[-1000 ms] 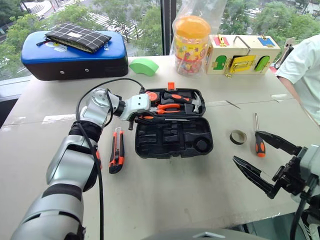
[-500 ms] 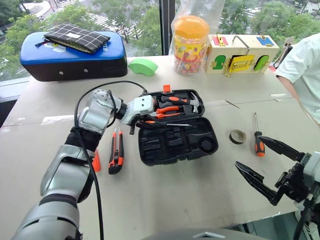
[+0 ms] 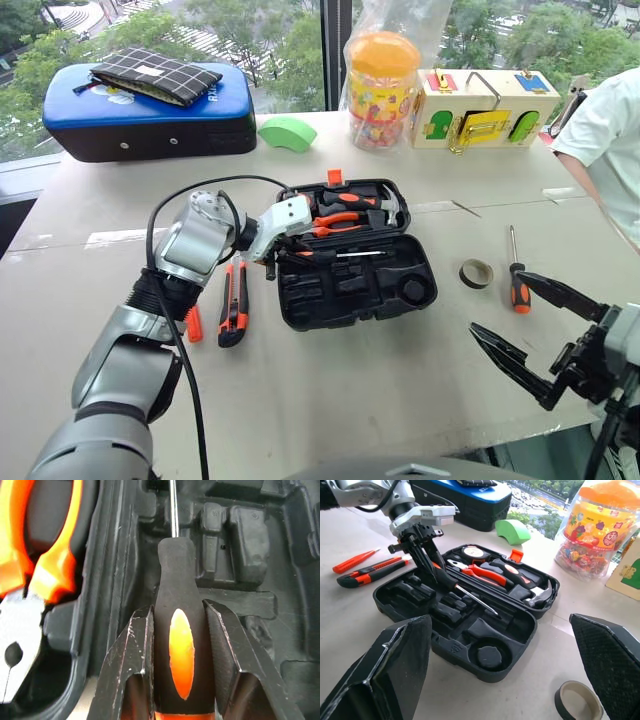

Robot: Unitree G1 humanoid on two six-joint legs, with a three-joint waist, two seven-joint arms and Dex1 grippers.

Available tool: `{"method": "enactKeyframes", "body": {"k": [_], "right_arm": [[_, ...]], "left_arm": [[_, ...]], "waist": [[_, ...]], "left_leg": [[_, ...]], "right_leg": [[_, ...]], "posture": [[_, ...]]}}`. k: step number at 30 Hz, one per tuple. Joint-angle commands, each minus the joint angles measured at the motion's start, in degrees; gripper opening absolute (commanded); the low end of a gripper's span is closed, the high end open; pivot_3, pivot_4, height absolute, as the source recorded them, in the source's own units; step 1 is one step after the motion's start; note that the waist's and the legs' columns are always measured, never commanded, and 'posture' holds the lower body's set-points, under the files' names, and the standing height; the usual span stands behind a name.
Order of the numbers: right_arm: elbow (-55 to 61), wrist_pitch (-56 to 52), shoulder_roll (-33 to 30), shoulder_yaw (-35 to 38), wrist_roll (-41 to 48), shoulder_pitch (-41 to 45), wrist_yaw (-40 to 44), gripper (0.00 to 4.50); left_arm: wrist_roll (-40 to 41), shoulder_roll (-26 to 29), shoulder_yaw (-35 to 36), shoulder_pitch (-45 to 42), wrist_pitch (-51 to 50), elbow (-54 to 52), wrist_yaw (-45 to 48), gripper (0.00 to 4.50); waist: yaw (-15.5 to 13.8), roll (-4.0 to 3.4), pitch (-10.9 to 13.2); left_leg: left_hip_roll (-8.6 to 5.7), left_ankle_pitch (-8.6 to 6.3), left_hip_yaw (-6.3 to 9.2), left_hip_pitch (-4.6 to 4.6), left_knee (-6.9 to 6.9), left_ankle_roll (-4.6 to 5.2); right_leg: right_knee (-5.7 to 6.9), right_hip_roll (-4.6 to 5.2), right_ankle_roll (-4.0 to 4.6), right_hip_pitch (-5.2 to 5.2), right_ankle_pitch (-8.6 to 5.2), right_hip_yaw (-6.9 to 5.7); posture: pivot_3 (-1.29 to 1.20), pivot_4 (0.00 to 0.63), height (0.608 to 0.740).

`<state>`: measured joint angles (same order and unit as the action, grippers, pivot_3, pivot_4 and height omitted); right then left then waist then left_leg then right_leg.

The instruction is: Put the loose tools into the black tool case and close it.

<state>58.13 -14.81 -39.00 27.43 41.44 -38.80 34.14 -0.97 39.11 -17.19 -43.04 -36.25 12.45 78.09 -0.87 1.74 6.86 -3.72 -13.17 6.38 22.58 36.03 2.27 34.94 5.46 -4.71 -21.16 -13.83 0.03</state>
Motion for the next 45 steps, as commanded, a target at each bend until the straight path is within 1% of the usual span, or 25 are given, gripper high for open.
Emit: {"method": "enactKeyframes", "body": {"k": [1, 6, 10, 11, 13, 14, 15, 16, 17, 18, 20, 21, 22, 23, 24, 25, 27, 29, 30, 32, 34, 36, 38, 41, 45], "right_arm": [[1.13, 0.3, 0.03, 0.73, 0.35, 0.75, 0.81, 4.5], [0.57, 0.44, 0.18, 1.13, 0.2, 0.96, 1.89, 4.5], [0.27, 0.56, 0.22, 1.1, 0.23, 1.19, 2.78, 4.5], [0.15, 0.57, 0.2, 1.22, 0.24, 1.21, 3.04, 4.5], [-0.02, 0.58, 0.16, 1.64, 0.28, 1.09, 3.63, 4.5], [-0.05, 0.56, 0.16, 1.95, 0.42, 1.01, 3.87, 4.5], [-0.15, 0.55, 0.16, 2.22, 0.54, 0.97, 4.08, 4.5], [-0.26, 0.55, 0.16, 2.4, 0.6, 0.98, 4.26, 4.5], [-0.45, 0.56, 0.18, 2.53, 0.6, 1.01, 4.5, 4.5], [-0.73, 0.55, 0.16, 2.42, 0.47, 1.24, 4.68, 4.5], [-1.26, 0.42, 0.01, 1.86, 0.22, 2.1, 4.84, 4.5], [-1.62, 0.29, -0.17, 1.34, 0.12, 2.93, 4.8, 4.5], [-2.14, 0.07, -0.47, 0.54, 0.05, 4.12, 4.82, 4.5], [-2.52, -0.11, -0.64, -0.01, -0.02, 4.98, 4.88, 4.5], [-2.91, -0.3, -0.83, -0.47, -0.09, 5.82, 5.01, 4.5], [-3.43, -0.49, -1.02, -0.89, -0.18, 6.8, 5.15, 4.5], [-4.33, -0.76, -1.41, -1.24, -0.21, 8.2, 5.68, 4.5], [-5.1, -1.12, -1.76, -1.54, -0.27, 9.49, 5.87, 4.5], [-5.31, -1.34, -1.9, -1.65, -0.29, 10.02, 5.92, 4.5], [-5.51, -1.73, -1.95, -2.16, -0.41, 10.88, 5.8, 4.5], [-5.3, -2.35, -2.11, -2.9, -0.36, 11.51, 5.7, 4.5], [-4.92, -2.97, -2.22, -3.21, -0.21, 11.91, 5.55, 4.5], [-4.71, -3.32, -2.28, -2.9, 0.14, 11.88, 5.55, 4.5], [-4.91, -3.44, -2.28, -2.37, -0.07, 11.57, 6.05, 4.5], [-5.34, -3.34, -1.99, -3.21, -0.75, 11.94, 6.14, 4.5]], "left_arm": [[0.57, -0.03, 1.43, -0.35, -2.63, 0.21, -3.08, 0.82], [0.51, 0.89, 0.24, 0.68, 0.93, 1.17, -3.36, 0.82], [-2.37, 0.9, -1.6, 0.82, 12.85, 6.02, -4.96, 0.82], [-2.17, 0.57, -1.23, 0.4, 14.36, 7.35, -5.51, 1.32], [-0.94, 0.06, 0.29, -0.63, 16.48, 9.39, -6.32, 1.98], [-0.34, -0.07, 1.3, -1.07, 17.66, 10.19, -6.88, 2.43], [0.76, -0.15, 2.81, -1.4, 18.65, 10.79, -7.42, 2.65], [2.17, -0.11, 4.22, -1.5, 18.96, 10.91, -7.25, 3.28], [3.91, -0.14, 5.66, -1.37, 18.81, 10.58, -6.7, 3.67], [6.62, -0.34, 7.99, -1.02, 16.51, 9.47, -6.44, 4.09], [10.72, -0.18, 11.24, 0.13, 10.65, 6.63, -5.9, 4.09], [11.9, 0.15, 12.24, 1.36, 9.11, 4.64, -5.99, 3.91], [12.58, -0.2, 13.06, 3.02, 7.55, 2.12, -7.53, 3.56], [13.01, -0.48, 13.61, 4.22, 6.44, 0.18, -8.82, 3.02], [13.33, -0.95, 13.95, 5.14, 5.62, -1.38, -10.02, 2.84], [13.42, -2.24, 14.59, 5.86, 5.12, -2.47, -12.61, 2.28], [12.62, -4.56, 15.02, 7.42, 5.81, -3.71, -17.47, 1.38], [11.32, -7.27, 15.07, 8.46, 6.11, -3.46, -22.82, 0.35], [10.71, -8.15, 14.59, 8.95, 5.87, -3.26, -24.55, 0.05], [8.01, -10.07, 12.91, 10.07, 7.25, -1.32, -29.01, 0.05], [5.14, -11.25, 9.7, 11.14, 7.15, 1.03, -31.07, 0.05], [2.5, -11.1, 6.43, 12.03, 9.18, 2.4, -31.05, 0.05], [1.31, -11.12, 4.79, 12.48, 11.77, 3.38, -30.88, 0.05], [0.93, -11.22, 5.08, 12.05, 15.68, 5.32, -30.78, 0.05], [1.22, -9.93, 6.6, 11.19, 20.1, 8.39, -29.29, 0.05]], "waist": [[-0.05, 0.0, 0.0], [0.0, 0.0, 0.0], [-0.07, -0.01, -0.04], [-0.08, -0.01, -0.04], [-0.07, -0.04, -0.03], [-0.08, -0.04, -0.02], [-0.09, -0.03, -0.03], [-0.08, -0.04, -0.02], [-0.08, -0.04, -0.02], [-0.11, -0.04, -0.01], [-0.09, -0.04, -0.01], [-0.05, -0.03, -0.01], [0.07, -0.06, -0.01], [0.07, -0.08, -0.01], [0.05, -0.11, -0.01], [-0.02, -0.12, 0.0], [-0.31, -0.09, -0.01], [-0.65, -0.06, -0.03], [-0.74, -0.06, -0.03], [-0.75, -0.06, -0.03], [-0.85, -0.06, -0.03], [-1.26, -0.16, -0.25], [-1.42, -0.31, -0.33], [-1.51, -0.4, -0.33], [-1.4, -0.42, -0.35]], "left_leg": [[-0.01, 0.0, 0.0, 0.0, 0.0, 0.0], [-0.01, 0.0, -0.01, 0.0, 0.02, 0.0], [0.0, 0.0, 0.0, -0.01, 0.02, -0.01], [-0.01, 0.0, -0.01, -0.01, 0.02, -0.01], [-0.01, 0.0, -0.01, -0.01, 0.02, -0.01], [-0.02, 0.0, -0.01, -0.01, 0.02, -0.01], [-0.02, 0.0, -0.01, -0.01, 0.02, -0.01], [-0.02, 0.0, -0.01, -0.01, 0.02, -0.01], [-0.02, 0.0, -0.01, 0.0, 0.02, -0.01], [-0.02, 0.0, 0.0, 0.01, 0.02, -0.01], [-0.02, 0.0, 0.04, 0.04, 0.02, -0.01], [-0.02, 0.0, 0.05, 0.04, 0.02, -0.01], [-0.02, 0.0, 0.05, 0.04, 0.02, -0.01], [-0.02, 0.0, 0.04, 0.03, 0.02, -0.01], [-0.03, 0.0, 0.02, 0.01, 0.02, -0.01], [-0.03, 0.0, 0.02, 0.01, 0.02, -0.01], [-0.03, 0.0, 0.05, 0.02, 0.02, -0.02], [-0.05, 0.0, 0.05, 0.03, 0.05, -0.02], [-0.06, 0.0, 0.05, 0.03, 0.05, -0.02], [-0.07, 0.0, 0.04, 0.03, 0.05, -0.02], [-0.07, 0.0, 0.04, 0.02, 0.05, -0.02], [-0.08, 0.0, 0.04, 0.01, 0.05, -0.02], [-0.09, -0.01, 0.0, -0.11, 0.04, -0.02], [-0.12, -0.03, -0.06, -0.45, -0.02, -0.01], [-0.11, -0.03, -0.14, -0.53, -0.08, -0.01]], "right_leg": [[0.0, 0.01, 0.0, 0.0, 0.0, 0.0], [-0.01, 0.02, 0.0, 0.01, 0.0, 0.01], [-0.01, 0.04, 0.01, 0.01, 0.0, 0.01], [-0.01, 0.06, 0.01, 0.01, 0.0, 0.02], [-0.02, 0.09, 0.02, 0.01, 0.0, 0.02], [-0.01, 0.1, 0.02, 0.0, 0.0, 0.02], [-0.01, 0.1, 0.02, 0.0, 0.0, 0.01], [-0.01, 0.1, 0.02, 0.0, 0.0, 0.0], [-0.02, 0.1, 0.01, -0.01, 0.0, 0.0], [-0.02, 0.09, 0.01, -0.01, 0.0, -0.01], [-0.01, 0.09, 0.01, -0.02, 0.0, -0.04], [-0.01, 0.09, 0.01, -0.02, 0.0, -0.06], [-0.01, 0.09, 0.01, -0.01, 0.0, -0.06], [-0.02, 0.1, 0.01, -0.01, 0.0, -0.04], [-0.01, 0.12, 0.01, 0.0, 0.0, -0.03], [-0.01, 0.12, 0.01, 0.0, 0.01, -0.03], [-0.01, 0.12, 0.01, 0.0, 0.01, -0.05], [-0.02, 0.12, 0.01, 0.01, 0.01, -0.04], [-0.03, 0.13, 0.01, 0.02, 0.02, -0.04], [-0.03, 0.13, 0.01, 0.01, 0.02, -0.03], [-0.01, 0.12, 0.01, 0.01, 0.02, -0.03], [-0.01, 0.12, 0.01, 0.02, 0.02, -0.04], [-0.04, 0.14, 0.01, 0.14, 0.02, -0.01], [-0.08, 0.26, 0.05, 0.47, -0.03, -0.02], [-0.08, 0.33, 0.2, 0.47, -0.13, -0.01]], "posture": [[0.0, 0.15, 0.74], [0.0, 0.15, 0.74], [0.0, 0.15, 0.74], [0.0, 0.15, 0.74], [0.0, 0.15, 0.74], [0.0, 0.15, 0.74], [0.0, 0.15, 0.74], [0.0, 0.15, 0.74], [0.0, 0.15, 0.74], [0.0, 0.15, 0.74], [0.0, 0.15, 0.74], [0.0, 0.15, 0.74], [0.0, 0.15, 0.74], [0.0, 0.15, 0.74], [0.0, 0.15, 0.74], [0.0, 0.15, 0.74], [0.0, 0.15, 0.74], [0.0, 0.15, 0.74], [0.0, 0.15, 0.74], [0.0, 0.15, 0.74], [0.0, 0.15, 0.74], [0.0, 0.15, 0.74], [0.0, 0.15, 0.74], [0.0, 0.15, 0.74], [0.0, 0.15, 0.74]]}}
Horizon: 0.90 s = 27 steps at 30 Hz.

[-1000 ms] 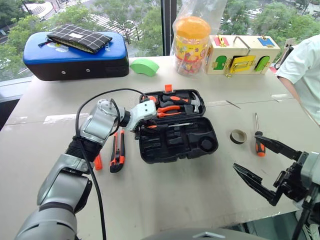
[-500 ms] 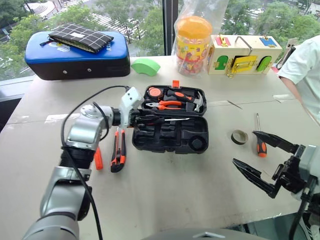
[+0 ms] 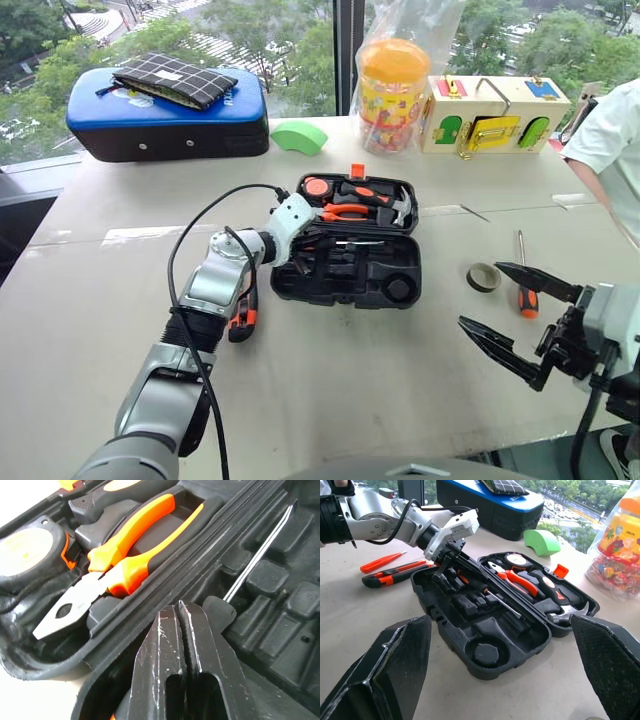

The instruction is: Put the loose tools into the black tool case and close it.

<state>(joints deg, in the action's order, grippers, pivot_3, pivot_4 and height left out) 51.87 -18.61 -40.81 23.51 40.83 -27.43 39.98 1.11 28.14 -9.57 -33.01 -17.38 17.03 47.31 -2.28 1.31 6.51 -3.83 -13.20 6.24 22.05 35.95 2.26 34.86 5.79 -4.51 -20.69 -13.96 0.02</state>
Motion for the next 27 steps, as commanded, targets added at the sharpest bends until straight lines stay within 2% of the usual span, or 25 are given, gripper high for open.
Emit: {"method": "enactKeyframes", "body": {"k": [1, 6, 9, 10, 12, 14, 17, 19, 20, 22, 24, 26, 27], "right_arm": [[0.8, 0.52, -0.08, 0.25, -0.29, 0.83, 0.27, 4.5], [-1.09, 1.01, 0.09, -1.91, -1.36, 3.05, 1.03, 4.5], [-2.5, 1.0, 0.04, -3.04, -2.01, 5.23, 1.25, 4.5], [-2.64, 0.84, 0.17, -3.16, -2.15, 5.54, 1.07, 4.5], [-2.71, 0.67, 1.17, -2.86, -3.1, 5.62, -0.61, 4.5], [-2.74, 0.67, 2.67, -2.6, -5.44, 5.15, -3.22, 4.5], [-3.41, -4.47, 4.44, -3.79, -7.68, 6.45, -10.21, 4.5], [-3.24, -10.88, 4.23, -5.03, -10.95, 8.35, -16.46, 4.5], [-2.89, -14.44, 3.59, -5.68, -12.75, 9.06, -19.19, 4.5], [-4.68, -23.75, 3.45, -6.69, -12.35, 12.1, -23.79, 4.5], [-6.5, -30.6, 4.93, -6.62, -10.47, 14.82, -26.69, 4.5], [-7.3, -35.39, 6.23, -6.27, -10.63, 16.67, -29.47, 4.5], [-7.73, -37.36, 6.65, -6.04, -10.77, 17.33, -30.32, 4.5]], "left_arm": [[-1.07, 1.72, -1.02, 1.05, 2.46, 4.42, 2.25, 0.05], [-5.99, 5.58, -4.52, 0.82, 14.1, 8.13, 4.19, 0.05], [-4.93, 5.21, -3.23, 0.32, 17.17, 7.66, 3.94, 0.05], [-1.35, 3.98, -0.73, 0.2, 14.43, 6.39, 4.27, 0.05], [13.33, 0.2, 9.64, -1.66, -2.24, 1.68, 2.79, 0.05], [25.35, 0.35, 19.16, -4.01, -15.69, -1.78, 2.43, 0.05], [34.22, 4.02, 29.87, -6.43, -26.05, -2.59, -1.28, 0.05], [37.23, 6.69, 32.52, -5.06, -29.63, -5.12, -0.84, 0.05], [38.39, 7.66, 32.87, -3.99, -31.07, -6.99, -0.14, 0.56], [43.62, 9.12, 33.04, 0.32, -35.93, -15.56, 2.09, 1.27], [47.62, 10.93, 31.55, 5.95, -39.13, -25.28, 4.33, 2.23], [49.54, 12.48, 30.26, 9.96, -40.17, -31.74, 5.62, 3.4], [49.66, 13.53, 29.36, 11.91, -39.71, -34.75, 6.86, 3.73]], "waist": [[0.01, 0.0, 0.0], [0.3, -0.02, -0.01], [0.38, -0.04, 0.0], [0.35, -0.04, 0.0], [0.29, -0.02, 0.13], [0.32, 0.24, 0.33], [1.16, 0.48, 0.42], [1.66, 0.41, 0.41], [1.92, 0.32, 0.41], [1.71, 0.18, 0.46], [1.42, 0.16, 0.49], [1.08, 0.18, 0.55], [0.97, 0.14, 0.59]], "left_leg": [[0.0, 0.0, 0.0, -0.01, -0.01, 0.0], [0.03, -0.01, -0.06, -0.12, -0.21, -0.03], [0.05, -0.01, -0.11, -0.16, -0.27, -0.03], [0.05, -0.01, -0.11, -0.16, -0.28, -0.03], [0.04, -0.01, -0.1, -0.12, -0.28, -0.03], [0.04, -0.01, 0.07, 0.06, -0.2, -0.02], [0.06, -0.03, 0.31, 0.23, -0.12, -0.08], [0.07, -0.07, 0.36, 0.21, -0.11, -0.18], [0.06, -0.08, 0.29, 0.13, -0.14, -0.2], [0.03, -0.09, 0.12, -0.07, -0.25, -0.21], [0.05, -0.09, 0.03, -0.1, -0.31, -0.21], [0.07, -0.09, 0.1, -0.06, -0.34, -0.22], [0.08, -0.09, 0.12, -0.05, -0.34, -0.22]], "right_leg": [[0.0, 0.0, -0.02, 0.0, 0.01, 0.0], [0.0, -0.02, -0.16, -0.01, 0.09, 0.06], [0.0, -0.01, -0.15, -0.01, 0.09, 0.12], [0.0, -0.01, -0.15, -0.02, 0.09, 0.12], [-0.02, -0.01, -0.15, -0.03, 0.09, 0.1], [-0.01, -0.06, -0.23, -0.16, 0.1, -0.06], [0.05, -0.26, -0.21, -0.27, 0.12, -0.15], [0.07, -0.32, -0.2, -0.28, 0.12, -0.15], [0.06, -0.31, -0.2, -0.24, 0.12, -0.08], [0.06, -0.24, -0.19, -0.12, 0.12, 0.09], [0.04, -0.21, -0.16, -0.12, 0.12, 0.18], [0.01, -0.18, 0.0, -0.13, 0.04, 0.14], [0.0, -0.19, 0.08, -0.13, 0.0, 0.12]], "posture": [[0.0, 0.15, 0.74], [0.0, 0.15, 0.74], [0.0, 0.15, 0.74], [0.0, 0.15, 0.74], [0.0, 0.15, 0.74], [0.0, 0.15, 0.74], [0.0, 0.15, 0.74], [0.0, 0.15, 0.74], [0.0, 0.15, 0.74], [0.0, 0.15, 0.74], [0.0, 0.15, 0.74], [0.0, 0.15, 0.74], [0.0, 0.15, 0.74]]}}
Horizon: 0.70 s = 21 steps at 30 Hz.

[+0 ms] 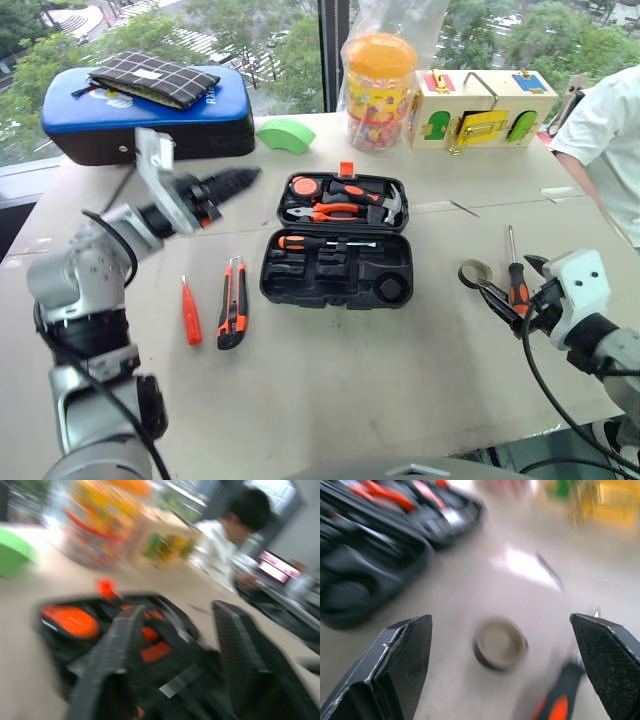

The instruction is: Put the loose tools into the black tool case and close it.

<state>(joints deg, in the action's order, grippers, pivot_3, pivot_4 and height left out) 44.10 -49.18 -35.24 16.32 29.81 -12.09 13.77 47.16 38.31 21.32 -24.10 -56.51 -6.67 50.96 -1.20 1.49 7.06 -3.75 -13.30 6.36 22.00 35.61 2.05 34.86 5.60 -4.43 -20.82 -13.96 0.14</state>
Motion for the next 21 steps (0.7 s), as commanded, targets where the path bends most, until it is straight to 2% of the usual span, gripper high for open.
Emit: {"method": "enactKeyframes", "body": {"k": [1, 2, 5, 9, 12, 16, 17, 18, 19, 21], "right_arm": [[-0.45, -8.57, 1.1, 0.89, -0.38, 2.63, -4.86, 4.5], [-1.4, -11.21, 1.72, 0.88, -0.81, 3.71, -6.15, 4.5], [-5.5, -17.67, 3.49, 0.76, -2.53, 7.31, -9.66, 4.5], [-12.31, -21.92, 4.94, 0.5, -4.93, 12.79, -11.71, 4.5], [-13.28, -23.2, 5.32, 2.04, -5.06, 14.53, -10.98, 3.7], [-12.66, -24.17, 4.8, 3.84, -5.48, 15.33, -10.26, 1.88], [-12.46, -24.19, 4.46, 4.04, -5.71, 15.22, -10.01, 1.54], [-12.0, -24.05, 4.13, 4.94, -5.8, 15.25, -9.77, 0.97], [-11.48, -23.57, 3.63, 5.71, -5.89, 15.38, -9.33, 0.71], [-9.58, -19.86, 1.1, 5.95, -5.7, 15.52, -6.21, 0.7]], "left_arm": [[3.59, 4.58, -2.43, 5.46, 0.6, -14.61, 5.08, 4.21], [3.48, 6.04, -3.42, 8.23, 2.28, -18.41, 7.63, 4.36], [3.23, 8.58, -6.42, 13.77, 6.82, -26.66, 13.07, 4.36], [2.76, 9.47, -9.85, 17.97, 11.27, -31.57, 16.57, 4.36], [1.97, 9.47, -10.7, 18.92, 13.22, -30.68, 16.64, 4.5], [2.08, 9.38, -10.95, 18.92, 14.65, -29.38, 16.47, 4.5], [2.06, 9.44, -11.03, 19.02, 14.93, -29.28, 16.49, 4.5], [2.45, 9.15, -10.9, 18.98, 14.7, -29.46, 15.49, 4.5], [2.85, 8.67, -10.58, 18.92, 14.39, -29.54, 14.13, 4.5], [2.63, 6.08, -8.99, 19.05, 14.33, -28.98, 8.39, 4.5]], "waist": [[-0.09, -0.05, 0.05], [-0.1, -0.06, 0.06], [0.25, -0.12, 0.05], [0.34, -0.15, 0.06], [0.3, -0.16, 0.06], [0.31, -0.15, 0.05], [0.31, -0.15, 0.05], [0.3, -0.16, 0.06], [0.31, -0.17, 0.06], [0.34, -0.28, 0.14]], "left_leg": [[0.0, 0.0, 0.01, 0.03, -0.01, -0.01], [-0.01, 0.0, 0.0, 0.04, -0.06, -0.01], [-0.03, 0.0, -0.24, -0.03, -0.23, 0.0], [-0.01, 0.0, -0.49, -0.05, -0.26, 0.01], [0.02, 0.0, -0.54, -0.07, -0.28, 0.02], [0.01, 0.0, -0.54, -0.03, -0.29, 0.04], [0.01, -0.01, -0.54, -0.03, -0.29, 0.05], [0.01, -0.01, -0.54, -0.03, -0.3, 0.05], [0.01, -0.01, -0.54, -0.03, -0.31, 0.05], [0.01, -0.01, -0.54, -0.04, -0.31, 0.05]], "right_leg": [[0.0, 0.0, 0.02, -0.05, -0.01, 0.0], [-0.02, 0.04, 0.03, -0.05, -0.01, 0.07], [-0.08, 0.31, 0.05, -0.07, -0.01, 0.27], [-0.15, 0.3, 0.06, -0.15, -0.02, 0.36], [-0.17, 0.25, 0.05, -0.15, -0.02, 0.38], [-0.24, 0.08, 0.05, -0.15, -0.02, 0.36], [-0.25, 0.08, 0.04, -0.15, -0.02, 0.37], [-0.26, 0.08, 0.04, -0.15, -0.02, 0.37], [-0.26, 0.06, 0.04, -0.15, -0.02, 0.36], [-0.26, 0.06, 0.03, -0.15, -0.02, 0.37]], "posture": [[0.0, 0.15, 0.74], [0.0, 0.15, 0.74], [0.0, 0.15, 0.74], [0.0, 0.15, 0.74], [0.0, 0.15, 0.74], [0.0, 0.15, 0.74], [0.0, 0.15, 0.74], [0.0, 0.15, 0.74], [0.0, 0.15, 0.74], [0.0, 0.15, 0.74]]}}
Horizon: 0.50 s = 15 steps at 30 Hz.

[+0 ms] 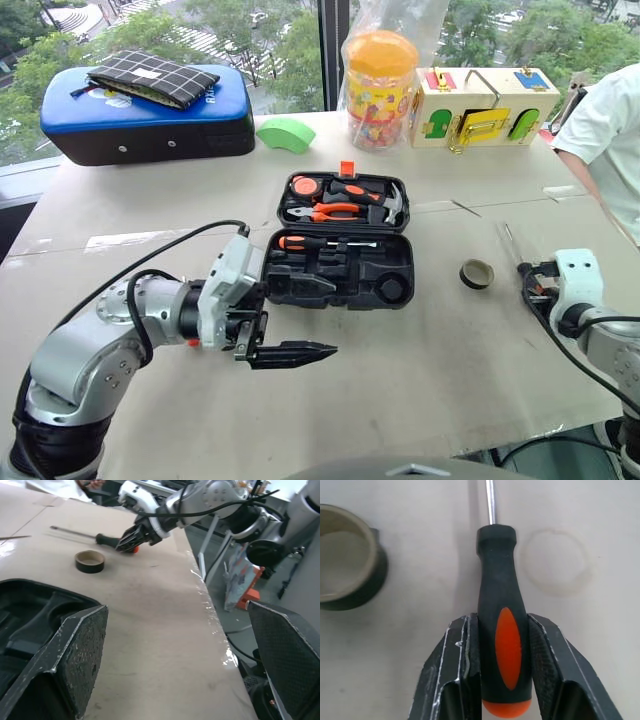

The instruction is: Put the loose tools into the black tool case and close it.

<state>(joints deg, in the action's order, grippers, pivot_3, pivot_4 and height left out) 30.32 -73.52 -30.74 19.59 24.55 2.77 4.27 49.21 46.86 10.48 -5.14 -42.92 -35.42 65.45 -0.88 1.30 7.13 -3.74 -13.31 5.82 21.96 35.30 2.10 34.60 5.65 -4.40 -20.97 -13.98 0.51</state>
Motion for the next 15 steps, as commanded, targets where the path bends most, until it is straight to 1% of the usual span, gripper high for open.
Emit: {"method": "enactKeyframes", "body": {"k": [1, 2, 4, 6, 8, 10, 13, 15], "right_arm": [[5.45, 6.84, -4.53, 2.53, 0.53, 1.41, 5.81, 0.7], [6.56, 8.5, -4.0, 3.19, 3.53, 3.45, 8.66, 0.7], [7.91, 13.67, -5.42, -0.78, 8.29, 7.26, 18.21, 0.7], [7.3, 16.38, -8.31, -7.52, 8.96, 10.73, 25.2, 0.7], [3.66, 20.61, -10.39, -16.3, 6.99, 16.23, 31.98, 0.7], [-2.58, 26.73, -11.29, -25.48, 2.53, 22.63, 38.74, 0.7], [-13.76, 35.06, -10.82, -35.74, -4.01, 31.64, 47.15, 0.7], [-22.61, 42.4, -9.11, -41.27, -9.06, 37.32, 51.82, 0.7]], "left_arm": [[-0.54, -4.91, 3.11, 1.09, 1.53, 0.01, -10.61, 4.5], [0.17, -8.19, 4.97, 2.58, 3.5, 1.01, -12.81, 4.5], [-0.17, -8.42, 8.16, 6.76, 5.82, 2.51, -10.32, 4.5], [1.33, -8.43, 11.64, 9.52, 6.64, 3.86, -9.41, 4.5], [0.37, -7.35, 14.44, 14.72, 9.62, 3.69, -5.42, 4.5], [0.89, -6.72, 17.68, 18.9, 9.97, 3.2, -4.68, 4.5], [2.11, -5.62, 21.39, 24.36, 9.54, -0.69, -5.04, 4.5], [4.56, -5.22, 23.89, 27.26, 8.45, -4.95, -6.95, 4.5]], "waist": [[0.03, -0.16, 0.1], [0.25, -0.22, 0.12], [0.86, -0.01, 0.11], [1.91, -0.08, 0.17], [1.8, -0.1, 0.22], [1.87, 0.02, 0.18], [1.36, 0.15, 0.27], [1.11, 0.24, 0.3]], "left_leg": [[0.0, 0.0, -0.01, 0.0, 0.0, 0.0], [0.0, 0.0, -0.05, -0.01, 0.0, 0.0], [0.07, 0.0, -0.15, -0.09, -0.03, 0.0], [0.33, -0.01, -0.21, -0.15, -0.08, -0.01], [0.49, -0.01, -0.21, -0.2, -0.16, -0.02], [0.65, -0.12, -0.26, -0.21, -0.15, -0.21], [0.59, -0.15, -0.23, -0.07, -0.09, -0.2], [0.53, -0.15, -0.22, -0.01, -0.06, -0.21]], "right_leg": [[-0.02, 0.01, -0.01, 0.01, 0.0, 0.02], [-0.03, 0.02, -0.02, 0.01, 0.0, 0.04], [-0.04, -0.03, -0.04, 0.04, 0.0, 0.15], [-0.05, -0.3, -0.02, 0.03, 0.0, 0.22], [-0.07, -0.42, 0.0, 0.01, -0.01, 0.18], [-0.1, -0.54, 0.13, -0.03, -0.06, 0.21], [-0.19, -0.46, 0.15, -0.05, -0.05, 0.18], [-0.24, -0.38, 0.2, -0.08, -0.01, 0.18]], "posture": [[0.0, 0.15, 0.74], [0.0, 0.15, 0.74], [0.0, 0.15, 0.74], [0.0, 0.15, 0.74], [0.0, 0.15, 0.74], [0.0, 0.15, 0.74], [0.0, 0.15, 0.74], [0.0, 0.15, 0.74]]}}
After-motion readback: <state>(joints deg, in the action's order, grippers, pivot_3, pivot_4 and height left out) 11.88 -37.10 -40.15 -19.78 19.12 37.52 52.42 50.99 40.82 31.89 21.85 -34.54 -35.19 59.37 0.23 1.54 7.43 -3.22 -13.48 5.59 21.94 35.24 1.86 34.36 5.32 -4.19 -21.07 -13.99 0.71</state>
